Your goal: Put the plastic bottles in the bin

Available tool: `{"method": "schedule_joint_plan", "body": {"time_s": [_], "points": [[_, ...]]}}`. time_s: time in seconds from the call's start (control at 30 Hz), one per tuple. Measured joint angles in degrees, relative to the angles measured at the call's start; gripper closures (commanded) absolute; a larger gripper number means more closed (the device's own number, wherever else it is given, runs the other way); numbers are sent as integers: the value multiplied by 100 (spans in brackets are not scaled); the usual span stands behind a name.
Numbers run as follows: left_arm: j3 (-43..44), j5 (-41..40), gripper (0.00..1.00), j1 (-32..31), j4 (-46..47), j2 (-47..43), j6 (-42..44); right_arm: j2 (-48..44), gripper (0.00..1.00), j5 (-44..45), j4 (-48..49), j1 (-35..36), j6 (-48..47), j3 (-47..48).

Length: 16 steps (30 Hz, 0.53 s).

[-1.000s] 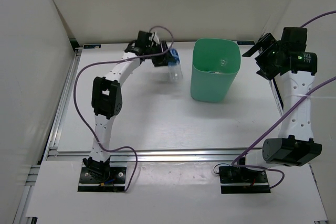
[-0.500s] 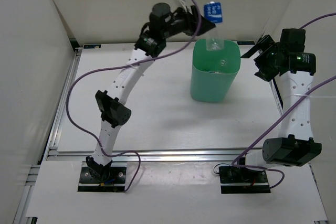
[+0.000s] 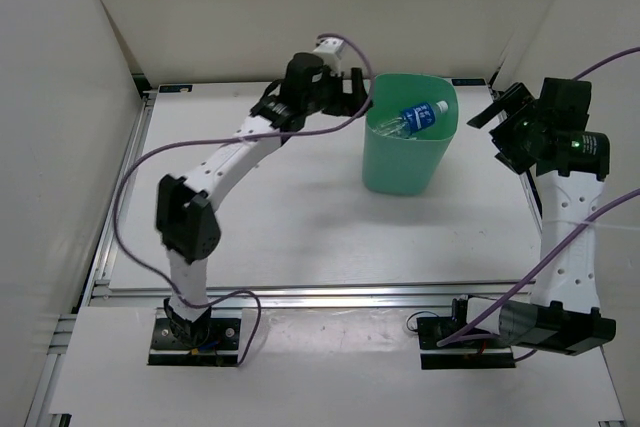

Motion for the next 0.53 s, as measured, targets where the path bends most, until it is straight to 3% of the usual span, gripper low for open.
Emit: {"method": "schedule_joint_plan", "body": {"time_s": [0.3,0.4,0.53], "points": [[-4527,-3440,0,59,269,-4804,-109,-264,0,719,-160,-17,173,-931],[-5663,-4385,0,125,142,-6164,-269,-461,0,861,-201,-15,256,-1226],[-6529,-5423,0,299,-667,-7197,-728,-745,0,946,-269,-17,310,-1325]]}}
